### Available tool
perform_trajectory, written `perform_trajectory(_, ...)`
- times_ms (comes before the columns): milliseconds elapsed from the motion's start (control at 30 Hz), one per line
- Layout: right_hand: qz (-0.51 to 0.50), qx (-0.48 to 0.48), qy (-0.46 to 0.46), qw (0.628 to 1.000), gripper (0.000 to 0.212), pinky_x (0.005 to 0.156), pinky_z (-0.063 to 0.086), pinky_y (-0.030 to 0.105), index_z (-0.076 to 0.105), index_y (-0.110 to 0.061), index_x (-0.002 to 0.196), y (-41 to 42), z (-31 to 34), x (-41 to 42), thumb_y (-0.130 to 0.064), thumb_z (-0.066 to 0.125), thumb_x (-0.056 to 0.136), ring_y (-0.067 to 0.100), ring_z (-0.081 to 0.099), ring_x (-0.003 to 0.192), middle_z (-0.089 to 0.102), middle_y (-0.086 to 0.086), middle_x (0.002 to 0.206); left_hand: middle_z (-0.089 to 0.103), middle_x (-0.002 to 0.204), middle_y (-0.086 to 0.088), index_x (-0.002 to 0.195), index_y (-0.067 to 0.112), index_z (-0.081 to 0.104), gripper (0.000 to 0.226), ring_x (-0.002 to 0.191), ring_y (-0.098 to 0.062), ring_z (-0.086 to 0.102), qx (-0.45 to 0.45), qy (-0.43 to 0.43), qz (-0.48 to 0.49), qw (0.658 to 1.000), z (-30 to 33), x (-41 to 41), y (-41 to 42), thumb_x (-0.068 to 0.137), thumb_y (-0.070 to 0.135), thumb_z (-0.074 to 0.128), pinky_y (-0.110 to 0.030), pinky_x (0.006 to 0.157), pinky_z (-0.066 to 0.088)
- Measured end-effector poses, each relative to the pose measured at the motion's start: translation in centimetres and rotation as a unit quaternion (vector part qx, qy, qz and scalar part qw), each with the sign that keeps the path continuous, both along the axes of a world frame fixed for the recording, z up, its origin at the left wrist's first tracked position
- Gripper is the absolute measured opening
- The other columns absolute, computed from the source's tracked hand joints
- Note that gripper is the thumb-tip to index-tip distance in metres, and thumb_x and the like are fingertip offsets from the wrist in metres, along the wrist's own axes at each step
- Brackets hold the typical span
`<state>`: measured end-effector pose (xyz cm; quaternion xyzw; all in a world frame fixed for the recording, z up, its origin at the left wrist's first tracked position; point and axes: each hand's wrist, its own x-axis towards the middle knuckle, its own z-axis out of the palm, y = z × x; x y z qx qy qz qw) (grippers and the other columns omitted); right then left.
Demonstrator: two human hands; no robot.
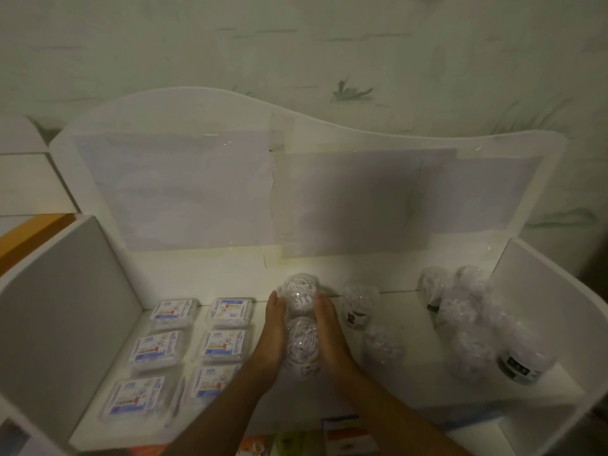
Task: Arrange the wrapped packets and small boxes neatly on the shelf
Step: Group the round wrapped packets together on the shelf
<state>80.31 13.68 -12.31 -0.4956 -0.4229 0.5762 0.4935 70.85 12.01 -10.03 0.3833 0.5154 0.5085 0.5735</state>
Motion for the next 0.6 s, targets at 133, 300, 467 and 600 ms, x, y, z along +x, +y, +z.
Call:
perform_trajectory(133,-0.004,0.028,-0.057,0.998,0.066,0.109,0.039,0.037,0.032,-0.031,0.147,-0.7,2.4,0.6,-0.063,0.038,0.09,0.014,0.044,0.131,0.041,-0.007,0.147,0.025,0.155,0.005,0.152,0.031,0.018,0.057,0.139,-0.017,0.031,0.022,0.075,0.024,0.997,1.9,-0.5,-0.7,0.1,0.053,0.025,-0.033,0.104,0.034)
perform_trajectory(300,0.031,0.136,-0.176,0.974,0.041,0.109,0.038,0.031,0.045,-0.032,0.136,-0.6,6.6,1.6,-0.037,0.054,0.096,0.008,0.04,0.13,0.041,-0.013,0.14,0.03,0.155,0.003,0.148,0.025,0.028,0.046,0.14,-0.014,0.03,0.129,0.254,0.017,0.958,5.1,-0.5,0.0,0.103,0.034,0.035,-0.025,0.106,0.026)
perform_trajectory(467,0.044,0.211,-0.27,0.939,0.031,0.09,0.037,0.008,0.061,-0.02,0.123,0.7,10.7,4.5,-0.017,0.06,0.092,0.008,0.052,0.114,0.058,-0.006,0.125,0.044,0.146,0.003,0.143,0.019,0.04,0.04,0.124,0.0,0.039,0.214,0.363,-0.024,0.906,8.2,1.0,0.6,0.103,0.025,0.038,-0.011,0.101,0.024)
perform_trajectory(600,0.036,0.213,-0.297,0.93,0.028,0.085,0.038,0.011,0.063,-0.023,0.118,1.3,12.1,8.3,-0.018,0.062,0.091,0.007,0.054,0.107,0.059,-0.013,0.112,0.049,0.14,0.004,0.14,0.019,0.044,0.039,0.12,0.0,0.042,0.238,0.398,-0.068,0.883,10.2,3.2,0.9,0.102,0.026,0.043,-0.011,0.099,0.027)
